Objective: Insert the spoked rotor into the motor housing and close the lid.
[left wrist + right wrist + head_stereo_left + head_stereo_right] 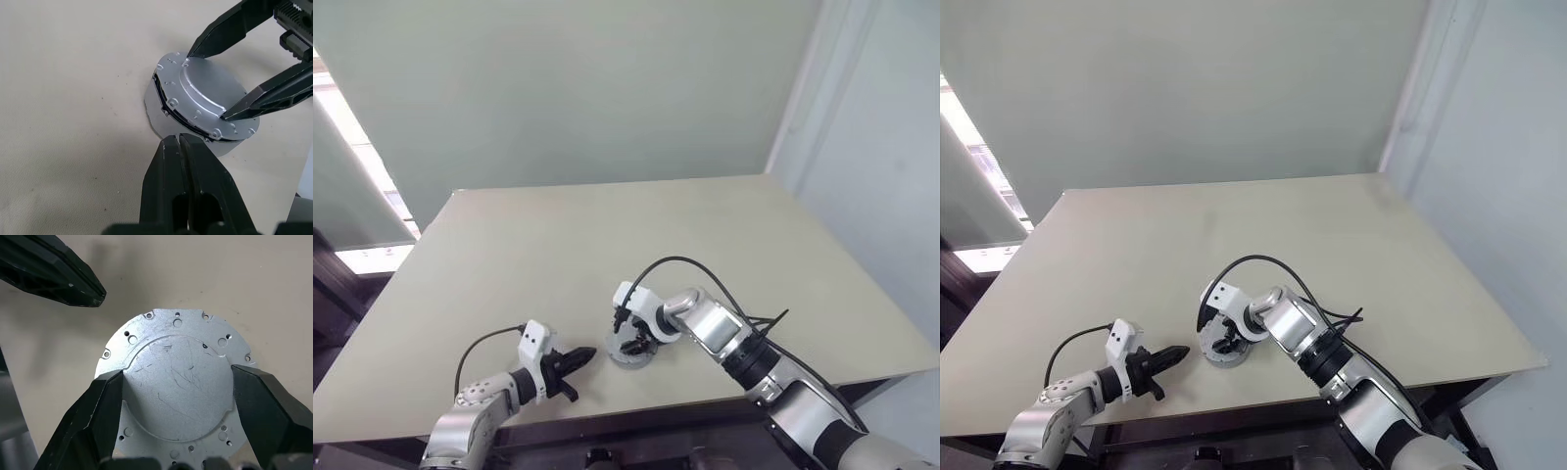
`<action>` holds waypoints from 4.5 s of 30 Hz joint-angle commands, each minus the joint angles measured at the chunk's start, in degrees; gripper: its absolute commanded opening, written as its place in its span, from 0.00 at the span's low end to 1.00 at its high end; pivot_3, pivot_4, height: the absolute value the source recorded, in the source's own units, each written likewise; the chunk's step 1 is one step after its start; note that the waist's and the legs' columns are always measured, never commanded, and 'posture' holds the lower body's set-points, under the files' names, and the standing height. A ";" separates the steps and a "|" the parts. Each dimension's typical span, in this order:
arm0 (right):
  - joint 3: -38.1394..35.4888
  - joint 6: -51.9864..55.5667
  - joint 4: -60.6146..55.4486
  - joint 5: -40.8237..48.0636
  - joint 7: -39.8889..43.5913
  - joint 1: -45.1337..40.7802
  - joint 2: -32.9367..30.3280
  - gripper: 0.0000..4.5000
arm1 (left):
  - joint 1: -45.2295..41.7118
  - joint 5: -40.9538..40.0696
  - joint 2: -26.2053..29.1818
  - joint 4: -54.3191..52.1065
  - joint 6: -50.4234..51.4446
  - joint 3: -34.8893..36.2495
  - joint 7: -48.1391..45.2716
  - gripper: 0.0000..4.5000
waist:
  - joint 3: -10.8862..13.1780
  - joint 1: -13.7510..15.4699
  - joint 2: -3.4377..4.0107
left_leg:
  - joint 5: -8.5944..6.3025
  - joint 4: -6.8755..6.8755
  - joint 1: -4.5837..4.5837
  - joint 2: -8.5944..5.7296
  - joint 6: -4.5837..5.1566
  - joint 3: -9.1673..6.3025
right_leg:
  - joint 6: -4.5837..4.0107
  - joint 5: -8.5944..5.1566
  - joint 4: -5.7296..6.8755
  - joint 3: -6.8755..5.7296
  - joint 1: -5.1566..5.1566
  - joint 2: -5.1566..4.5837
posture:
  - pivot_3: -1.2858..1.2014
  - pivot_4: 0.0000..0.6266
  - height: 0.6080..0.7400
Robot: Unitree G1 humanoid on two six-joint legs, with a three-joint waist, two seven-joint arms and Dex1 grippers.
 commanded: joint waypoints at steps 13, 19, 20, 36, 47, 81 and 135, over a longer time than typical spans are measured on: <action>3.32 1.58 2.09 -1.29 -1.92 -0.66 -0.06 0.71 | -0.13 0.22 -0.98 -1.83 -1.29 0.18 0.68 0.00 | -0.01 -0.12 0.00 | 0.00 -0.01 0.14 0.06 0.00 0.02 | -0.01 -0.01 0.00 -0.02 0.08 0.01 | 0.52 0.00 1.00; 6.18 2.48 3.13 -2.78 -1.64 -0.90 -0.56 0.71 | -0.38 0.44 -1.59 -1.77 -1.56 0.15 0.80 0.00 | -0.05 -0.41 0.04 | 0.00 -0.01 0.18 0.07 0.00 0.02 | -0.01 -0.01 0.01 -0.04 0.11 0.01 | 0.52 0.00 1.00; 6.51 2.77 3.28 -2.82 -1.48 -1.00 -0.59 0.71 | -0.46 0.48 -1.64 -1.74 -1.61 0.18 0.83 0.00 | -0.05 -0.41 0.05 | 0.00 -0.02 0.19 0.07 0.00 0.02 | -0.02 -0.01 0.01 -0.04 0.11 0.01 | 0.52 0.00 1.00; 13.36 4.51 8.48 -4.47 4.50 -5.32 -0.82 0.71 | -1.42 0.86 -2.13 -1.25 -2.12 0.15 1.24 0.00 | -0.17 -0.36 0.30 | -0.01 -0.07 0.21 0.03 -0.01 -0.01 | -0.01 -0.02 -0.04 -0.07 0.10 -0.02 | 0.52 0.00 1.00; 13.07 4.85 12.21 -4.46 7.79 -7.30 0.04 0.71 | -2.58 1.40 -2.36 -0.28 -2.46 0.18 1.35 0.00 | -0.26 -0.23 0.41 | -0.01 -0.19 0.20 -0.02 -0.01 -0.05 | 0.02 -0.03 -0.11 -0.09 0.11 -0.06 | 0.52 0.00 1.00; 14.32 3.03 10.57 -6.38 10.13 -5.87 -1.28 1.00 | -7.86 10.18 -3.84 7.92 -4.49 -8.04 1.74 0.00 | -1.06 0.22 0.82 | -0.01 -0.35 0.26 -0.22 0.00 -0.12 | 0.23 -0.16 -0.19 -0.08 0.19 -0.20 | 0.52 0.00 1.00; -52.90 15.93 38.91 28.86 -6.67 -4.10 3.56 1.00 | -7.25 10.69 -1.47 4.70 -1.98 -8.09 -0.46 0.00 | -1.10 -0.81 1.05 | -0.01 -0.57 0.15 -0.19 0.06 0.11 | 0.24 -0.16 -0.22 0.25 0.10 -0.05 | 0.52 0.00 1.00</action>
